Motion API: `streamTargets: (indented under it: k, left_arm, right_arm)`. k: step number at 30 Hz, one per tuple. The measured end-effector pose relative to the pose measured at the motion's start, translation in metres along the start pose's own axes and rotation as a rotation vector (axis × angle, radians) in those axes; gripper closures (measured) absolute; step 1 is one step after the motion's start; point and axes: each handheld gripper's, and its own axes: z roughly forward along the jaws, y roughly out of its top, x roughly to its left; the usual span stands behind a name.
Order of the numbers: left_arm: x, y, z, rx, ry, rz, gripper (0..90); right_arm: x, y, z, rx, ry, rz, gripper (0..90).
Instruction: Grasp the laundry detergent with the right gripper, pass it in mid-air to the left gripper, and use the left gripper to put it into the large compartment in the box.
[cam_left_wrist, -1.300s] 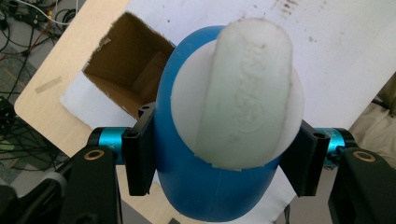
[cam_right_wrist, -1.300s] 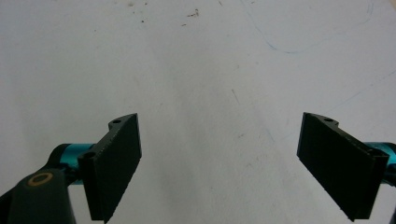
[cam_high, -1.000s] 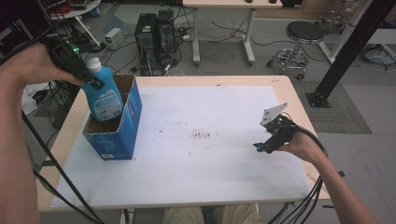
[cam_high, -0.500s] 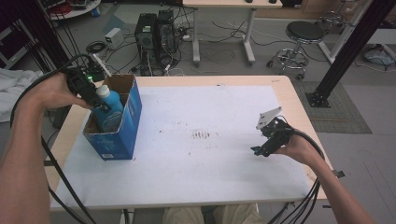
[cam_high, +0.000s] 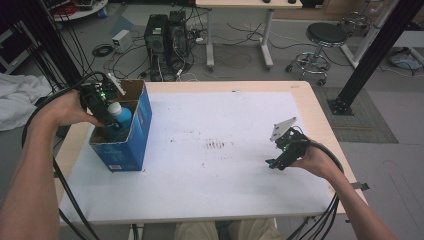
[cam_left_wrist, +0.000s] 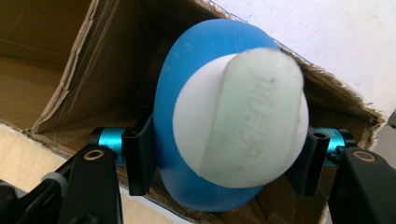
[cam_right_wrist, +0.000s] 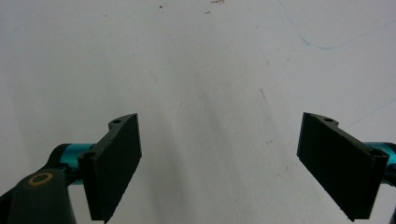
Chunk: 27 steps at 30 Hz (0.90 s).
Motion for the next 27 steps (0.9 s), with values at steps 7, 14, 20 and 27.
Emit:
streamTargets:
  k: [7,14,20,27]
  left_arm:
    - [0.0,-0.001,0.01,0.015,0.001,0.03,37.7]
    - [0.001,-0.002,0.018,0.016,-0.003,0.028,37.6]
    - [0.001,-0.003,0.019,0.016,-0.004,0.034,37.5]
    - [0.002,-0.001,0.018,0.035,-0.006,0.039,37.4]
  right_arm:
    - [0.002,0.0,0.003,0.001,0.002,0.003,13.0]
    - [0.003,-0.001,0.004,0.0,0.004,0.006,13.0]
    - [0.003,-0.002,0.004,-0.001,0.004,0.007,13.0]
    - [0.005,-0.002,0.005,-0.002,0.005,0.009,13.0]
